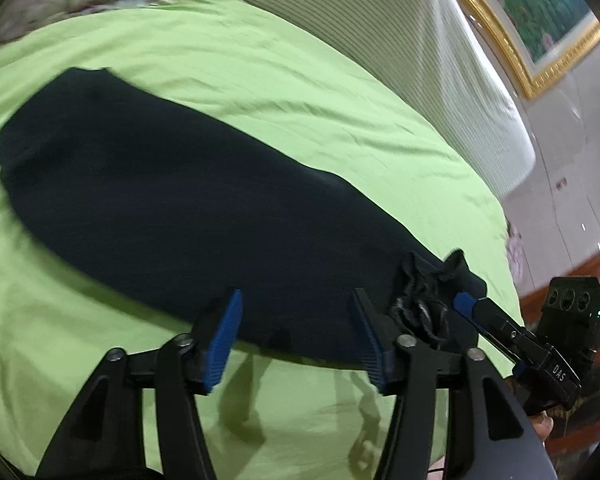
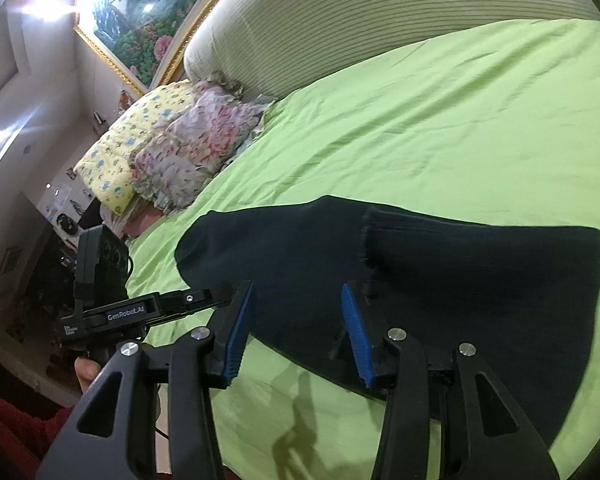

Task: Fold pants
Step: 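Lay the folded end down and open both grippers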

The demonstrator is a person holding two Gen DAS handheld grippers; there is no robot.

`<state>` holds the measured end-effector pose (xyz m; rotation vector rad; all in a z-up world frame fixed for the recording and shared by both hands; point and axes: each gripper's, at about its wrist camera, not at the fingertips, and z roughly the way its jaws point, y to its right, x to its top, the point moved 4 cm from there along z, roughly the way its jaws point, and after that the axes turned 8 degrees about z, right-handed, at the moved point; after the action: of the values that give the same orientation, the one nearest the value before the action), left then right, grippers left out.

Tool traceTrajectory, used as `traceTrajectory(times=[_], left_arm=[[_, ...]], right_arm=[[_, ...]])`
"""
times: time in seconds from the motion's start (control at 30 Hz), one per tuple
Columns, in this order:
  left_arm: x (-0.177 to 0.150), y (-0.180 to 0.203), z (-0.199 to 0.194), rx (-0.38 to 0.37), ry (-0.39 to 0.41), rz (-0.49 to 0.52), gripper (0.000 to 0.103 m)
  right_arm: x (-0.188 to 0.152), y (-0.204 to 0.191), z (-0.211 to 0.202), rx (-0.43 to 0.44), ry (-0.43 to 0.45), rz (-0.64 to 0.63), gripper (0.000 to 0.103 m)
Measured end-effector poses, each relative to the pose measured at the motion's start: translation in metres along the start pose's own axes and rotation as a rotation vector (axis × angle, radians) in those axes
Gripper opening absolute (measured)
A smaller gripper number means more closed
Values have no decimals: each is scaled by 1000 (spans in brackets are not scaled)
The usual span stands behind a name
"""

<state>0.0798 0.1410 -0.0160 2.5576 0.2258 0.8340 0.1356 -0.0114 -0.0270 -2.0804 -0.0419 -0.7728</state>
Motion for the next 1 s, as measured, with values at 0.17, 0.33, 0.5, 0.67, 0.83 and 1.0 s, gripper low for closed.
traceTrajectory(times=[0.17,0.33,0.5,0.67,0.83,1.0], left_arm=[[-3,-30,-23,72,56,-63,70],[-7,-67,-44,133,112,-155,77],[-6,-104,-55,157,124,-237,77],[-2,-130,-58,152,133,-303,77],[5,-142,-53,132,138,-340,77],[15,-148,-44,120,141,-364,77]], right_arm=[[2,-10,13,12,-28,-23,48],[4,-21,30,14,-57,-62,49],[7,-37,58,18,-104,-104,49],[16,-52,84,29,-142,-145,49],[26,-67,112,67,-222,-180,49],[37,-82,142,72,-287,-239,49]])
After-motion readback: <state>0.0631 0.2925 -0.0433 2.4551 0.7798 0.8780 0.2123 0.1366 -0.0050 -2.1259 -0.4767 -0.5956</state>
